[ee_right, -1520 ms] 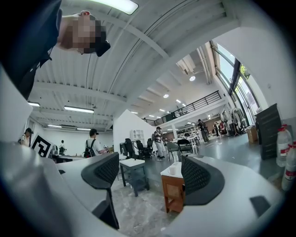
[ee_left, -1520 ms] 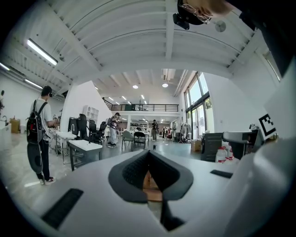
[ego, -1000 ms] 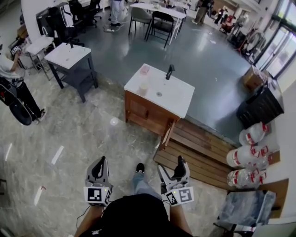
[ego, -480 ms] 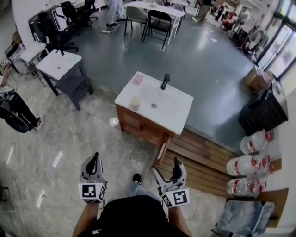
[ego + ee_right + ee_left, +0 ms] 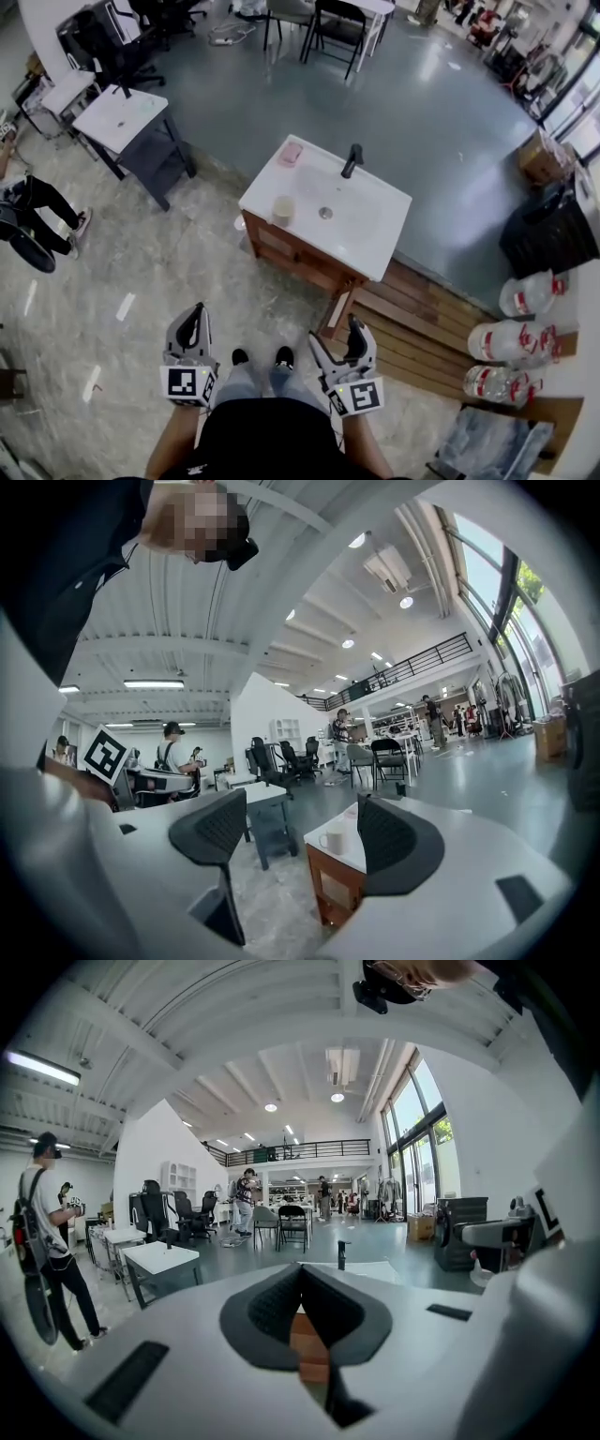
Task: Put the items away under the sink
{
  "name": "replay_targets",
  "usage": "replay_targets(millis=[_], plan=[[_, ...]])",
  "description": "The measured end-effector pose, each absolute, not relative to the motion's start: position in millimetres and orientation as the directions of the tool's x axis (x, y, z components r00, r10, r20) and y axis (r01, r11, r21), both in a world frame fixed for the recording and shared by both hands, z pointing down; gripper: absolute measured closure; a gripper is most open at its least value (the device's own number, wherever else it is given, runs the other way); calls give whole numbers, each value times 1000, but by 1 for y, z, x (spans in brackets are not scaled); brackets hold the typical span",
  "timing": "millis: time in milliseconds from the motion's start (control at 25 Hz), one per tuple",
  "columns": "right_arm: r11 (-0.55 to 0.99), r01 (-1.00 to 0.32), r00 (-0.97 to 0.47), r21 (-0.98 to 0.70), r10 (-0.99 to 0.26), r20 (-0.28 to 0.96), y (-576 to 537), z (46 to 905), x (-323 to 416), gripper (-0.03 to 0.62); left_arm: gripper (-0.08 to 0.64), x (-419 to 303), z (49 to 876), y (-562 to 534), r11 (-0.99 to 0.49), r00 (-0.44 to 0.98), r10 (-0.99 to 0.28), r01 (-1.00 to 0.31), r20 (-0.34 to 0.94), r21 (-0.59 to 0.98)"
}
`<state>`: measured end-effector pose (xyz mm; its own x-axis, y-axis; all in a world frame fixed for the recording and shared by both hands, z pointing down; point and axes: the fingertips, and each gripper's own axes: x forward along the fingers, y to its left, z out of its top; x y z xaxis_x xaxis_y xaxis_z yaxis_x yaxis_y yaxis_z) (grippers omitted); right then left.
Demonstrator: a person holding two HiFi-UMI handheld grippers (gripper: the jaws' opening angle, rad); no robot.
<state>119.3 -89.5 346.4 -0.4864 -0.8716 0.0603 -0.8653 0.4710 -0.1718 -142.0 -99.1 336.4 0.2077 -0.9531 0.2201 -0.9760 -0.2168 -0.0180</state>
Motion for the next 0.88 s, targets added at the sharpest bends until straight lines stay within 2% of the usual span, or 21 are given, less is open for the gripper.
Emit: replay_targets(millis=[440,880], plan=[[441,-877,-471,-191,-867,164,-165,420,60,213,552,-149,421,-185,-392,381,-870,-920,314,33],[451,-853,-511,-263,-824,243,-238,545,2,219,552,-159,521,-262,-387,393,-871,-918,295,81]])
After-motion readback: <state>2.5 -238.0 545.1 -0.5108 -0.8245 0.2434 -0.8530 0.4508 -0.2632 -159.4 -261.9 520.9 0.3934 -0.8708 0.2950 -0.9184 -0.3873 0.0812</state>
